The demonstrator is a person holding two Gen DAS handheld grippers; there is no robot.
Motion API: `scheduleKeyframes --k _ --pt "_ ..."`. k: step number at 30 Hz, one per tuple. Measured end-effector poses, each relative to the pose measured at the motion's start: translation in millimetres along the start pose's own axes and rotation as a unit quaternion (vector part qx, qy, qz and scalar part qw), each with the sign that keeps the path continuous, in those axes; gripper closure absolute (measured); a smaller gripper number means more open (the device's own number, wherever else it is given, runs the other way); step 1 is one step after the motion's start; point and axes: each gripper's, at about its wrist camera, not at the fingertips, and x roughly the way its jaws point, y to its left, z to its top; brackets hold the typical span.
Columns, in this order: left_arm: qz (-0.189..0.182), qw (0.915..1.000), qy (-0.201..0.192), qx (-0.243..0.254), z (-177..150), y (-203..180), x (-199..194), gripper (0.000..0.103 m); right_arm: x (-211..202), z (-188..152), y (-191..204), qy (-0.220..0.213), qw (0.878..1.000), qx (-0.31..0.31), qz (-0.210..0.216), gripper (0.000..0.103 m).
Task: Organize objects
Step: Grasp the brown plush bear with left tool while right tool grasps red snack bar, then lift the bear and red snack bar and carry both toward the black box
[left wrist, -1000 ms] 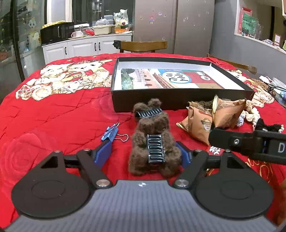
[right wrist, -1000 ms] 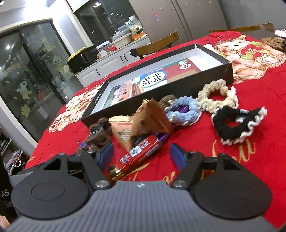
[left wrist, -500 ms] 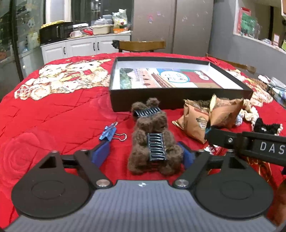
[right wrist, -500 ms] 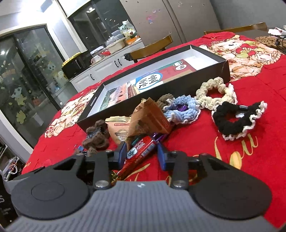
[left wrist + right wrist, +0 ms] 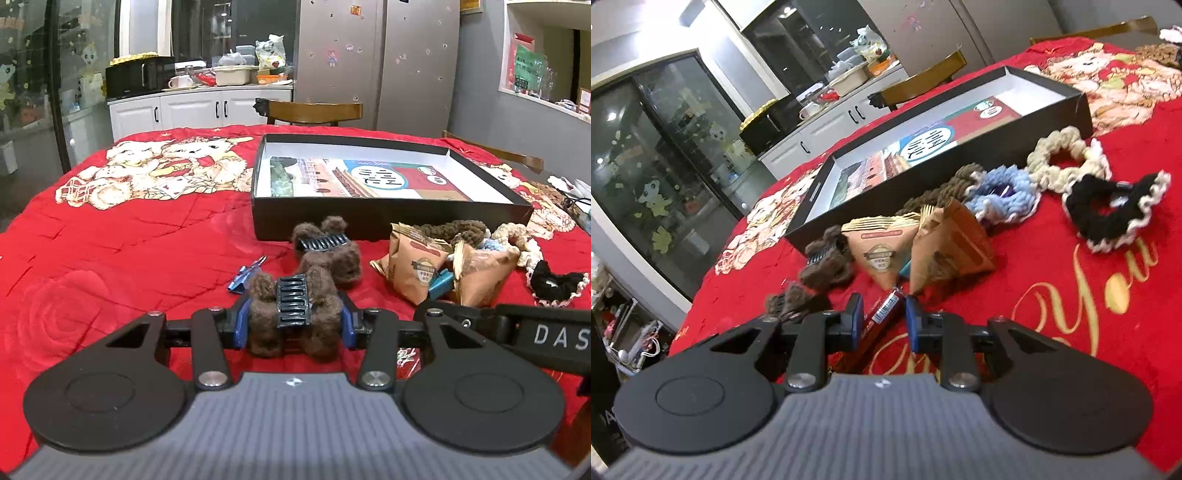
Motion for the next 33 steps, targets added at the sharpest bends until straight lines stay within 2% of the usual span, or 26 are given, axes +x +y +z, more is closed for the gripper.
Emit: scheduleKeyframes --k 8,19,33 --pt "-0.001 1.0 -0.004 -0.006 -1.1 1.4 -2.4 0.052 -11.2 1.2 5.5 -0.024 1.0 -0.003 0.006 0.083" --pt "0.015 0.9994 -0.027 -0.017 -1.2 3.8 -10.8 0.053 -29.8 6.8 10.6 -0.048 0.999 -0.01 0.018 0.091" --pt "0.019 0.9991 -0.035 -0.013 5.3 2.3 -23.7 0.053 -41.9 21.5 15.1 -0.071 0.997 -0.02 0.034 0.091"
